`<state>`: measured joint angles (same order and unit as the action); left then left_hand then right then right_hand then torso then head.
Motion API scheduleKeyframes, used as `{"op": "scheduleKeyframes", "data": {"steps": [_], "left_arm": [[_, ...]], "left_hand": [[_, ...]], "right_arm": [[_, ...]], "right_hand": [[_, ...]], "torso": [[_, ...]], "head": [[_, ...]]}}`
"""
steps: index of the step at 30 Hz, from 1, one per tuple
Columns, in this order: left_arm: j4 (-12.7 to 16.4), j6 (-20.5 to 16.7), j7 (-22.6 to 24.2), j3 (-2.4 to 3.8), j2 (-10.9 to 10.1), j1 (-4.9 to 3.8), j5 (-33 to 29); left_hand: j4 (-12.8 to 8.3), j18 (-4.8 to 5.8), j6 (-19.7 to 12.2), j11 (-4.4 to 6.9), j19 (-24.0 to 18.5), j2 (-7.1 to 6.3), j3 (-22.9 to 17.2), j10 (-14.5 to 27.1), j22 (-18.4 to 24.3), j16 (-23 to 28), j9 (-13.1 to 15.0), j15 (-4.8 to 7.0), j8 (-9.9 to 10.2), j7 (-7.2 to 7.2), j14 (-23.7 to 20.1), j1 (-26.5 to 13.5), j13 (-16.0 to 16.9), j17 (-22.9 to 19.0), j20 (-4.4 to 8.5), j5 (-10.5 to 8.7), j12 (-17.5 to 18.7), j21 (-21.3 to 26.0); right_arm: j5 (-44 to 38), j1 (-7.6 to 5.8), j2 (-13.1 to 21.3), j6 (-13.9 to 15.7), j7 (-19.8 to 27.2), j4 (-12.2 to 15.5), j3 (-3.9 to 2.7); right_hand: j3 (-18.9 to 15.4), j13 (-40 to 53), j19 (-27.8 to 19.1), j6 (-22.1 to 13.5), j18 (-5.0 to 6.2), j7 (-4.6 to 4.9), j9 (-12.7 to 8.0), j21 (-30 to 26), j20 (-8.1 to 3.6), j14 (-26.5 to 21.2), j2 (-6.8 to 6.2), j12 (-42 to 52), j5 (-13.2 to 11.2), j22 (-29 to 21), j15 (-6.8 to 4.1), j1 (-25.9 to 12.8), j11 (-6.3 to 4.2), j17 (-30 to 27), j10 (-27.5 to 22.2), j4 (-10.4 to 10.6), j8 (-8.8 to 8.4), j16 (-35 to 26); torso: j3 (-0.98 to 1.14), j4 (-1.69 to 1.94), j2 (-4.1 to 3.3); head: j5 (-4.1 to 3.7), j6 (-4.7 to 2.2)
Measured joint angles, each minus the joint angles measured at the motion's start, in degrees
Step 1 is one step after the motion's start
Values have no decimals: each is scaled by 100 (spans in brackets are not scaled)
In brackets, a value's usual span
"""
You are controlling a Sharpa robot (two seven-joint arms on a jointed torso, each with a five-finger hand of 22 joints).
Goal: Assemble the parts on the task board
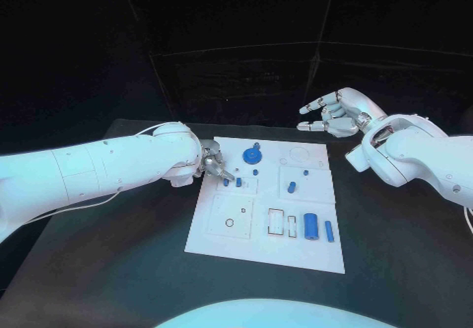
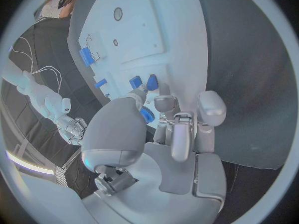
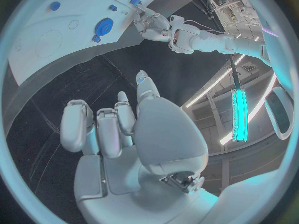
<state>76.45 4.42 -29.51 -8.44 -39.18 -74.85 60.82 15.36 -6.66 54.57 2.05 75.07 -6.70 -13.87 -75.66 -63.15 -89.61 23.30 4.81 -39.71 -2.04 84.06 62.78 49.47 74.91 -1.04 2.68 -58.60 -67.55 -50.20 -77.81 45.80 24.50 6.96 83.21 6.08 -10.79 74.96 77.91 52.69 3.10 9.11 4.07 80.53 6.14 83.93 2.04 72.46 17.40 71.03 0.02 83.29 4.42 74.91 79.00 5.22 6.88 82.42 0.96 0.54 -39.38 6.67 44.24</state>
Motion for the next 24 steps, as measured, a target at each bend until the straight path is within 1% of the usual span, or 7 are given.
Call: {"op": "scheduleKeyframes", "data": {"steps": [11, 13, 17, 18, 19, 21, 24], "left_arm": [[140, -1054, 557, 9, -180, 1, -415], [152, -1233, 769, 10, -210, -5, -578], [149, -1450, 1153, 14, -223, -20, -875], [139, -1497, 1276, 14, -219, -23, -963], [123, -1524, 1369, 14, -210, -25, -1021], [70, -1561, 1556, 14, -168, -27, -1118], [-60, -1577, 1973, 5, -32, -29, -1181]], "left_hand": [[114, 0, -188, -82, -175, 158, 402, 315, 369, 74, -66, 0, 148, -81, 0, 158, -559, 0, -71, 0, 481, 356], [106, 0, -306, -124, -281, 232, 489, 554, 502, 137, -109, -15, 228, -136, -11, 233, -926, 0, -91, 0, 804, 492], [74, -114, -613, -271, -606, 286, 661, 1006, 992, 388, -253, -156, 459, -299, -6, 497, -1345, 0, -185, 0, 1270, 985], [58, -191, -702, -316, -788, 292, 677, 1139, 1245, 545, -298, -202, 526, -351, -9, 602, -1409, 0, -216, 0, 1367, 1238], [9, -223, -788, -382, -1032, 303, 689, 1332, 1550, 814, -356, -263, 602, -430, -13, 761, -1498, -141, -261, 0, 1509, 1561], [-125, -223, -955, -520, -1377, 324, 632, 1738, 1859, 1439, -470, -395, 751, -563, -308, 1127, -1707, -870, -352, 0, 1829, 1963], [-494, -223, -1116, -715, -1777, 402, 280, 2326, 2098, 2780, -675, -570, 980, -735, -1313, 1929, -2162, -2540, -498, 11, 2430, 2388]], "right_arm": [[0, 0, -11, 0, 1, -9, 0], [0, 0, -11, 0, 2, -11, 0], [0, 0, -11, 0, 3, -15, 0], [0, 0, -11, 0, 3, -16, 0], [0, 0, -10, 0, 3, -18, 0], [0, 0, -10, 0, 3, -20, 0], [0, 0, -13, 0, 3, -24, 0]], "right_hand": [[0, 0, 0, 0, 0, 0, 0, 0, 0, 0, 0, 4, 0, 0, 0, 0, 0, 0, 0, 0, 0, 0], [0, 0, 0, 0, 0, 0, 0, 0, 0, 0, 0, 4, 0, 0, 0, 0, 1, 0, 0, 0, 0, 0], [0, 0, 0, 0, 0, 0, 0, 0, 0, 0, 0, 4, 0, 0, 0, 0, 1, 0, -1, 0, 0, 0], [0, 0, 0, 0, 0, 0, 0, 0, 0, 0, 0, 4, 0, 0, 0, 0, 1, 0, -1, 0, 0, 0], [0, 0, 0, 0, 1, 0, 0, 0, 0, 0, 0, 4, 0, 0, 0, 0, 1, 0, -1, 0, 0, 0], [0, 0, 0, 0, 0, 0, 0, 0, 0, 0, 0, 5, 0, 0, 0, 0, 1, 0, -1, 0, 0, 0], [0, 0, 0, 0, 0, 0, 0, -5, 0, 0, 0, 5, 0, -1, 0, 0, 1, 0, -1, 0, 0, 0]], "torso": [[-3, 2, 3], [-3, 2, 3], [-3, 2, 3], [-3, 1, 3], [-3, 1, 2], [-2, 0, 2], [-2, -1, 1]], "head": [[-21, -13], [-21, -14], [-25, -21], [-26, -21], [-32, -26], [-51, -39], [-72, -60]]}}
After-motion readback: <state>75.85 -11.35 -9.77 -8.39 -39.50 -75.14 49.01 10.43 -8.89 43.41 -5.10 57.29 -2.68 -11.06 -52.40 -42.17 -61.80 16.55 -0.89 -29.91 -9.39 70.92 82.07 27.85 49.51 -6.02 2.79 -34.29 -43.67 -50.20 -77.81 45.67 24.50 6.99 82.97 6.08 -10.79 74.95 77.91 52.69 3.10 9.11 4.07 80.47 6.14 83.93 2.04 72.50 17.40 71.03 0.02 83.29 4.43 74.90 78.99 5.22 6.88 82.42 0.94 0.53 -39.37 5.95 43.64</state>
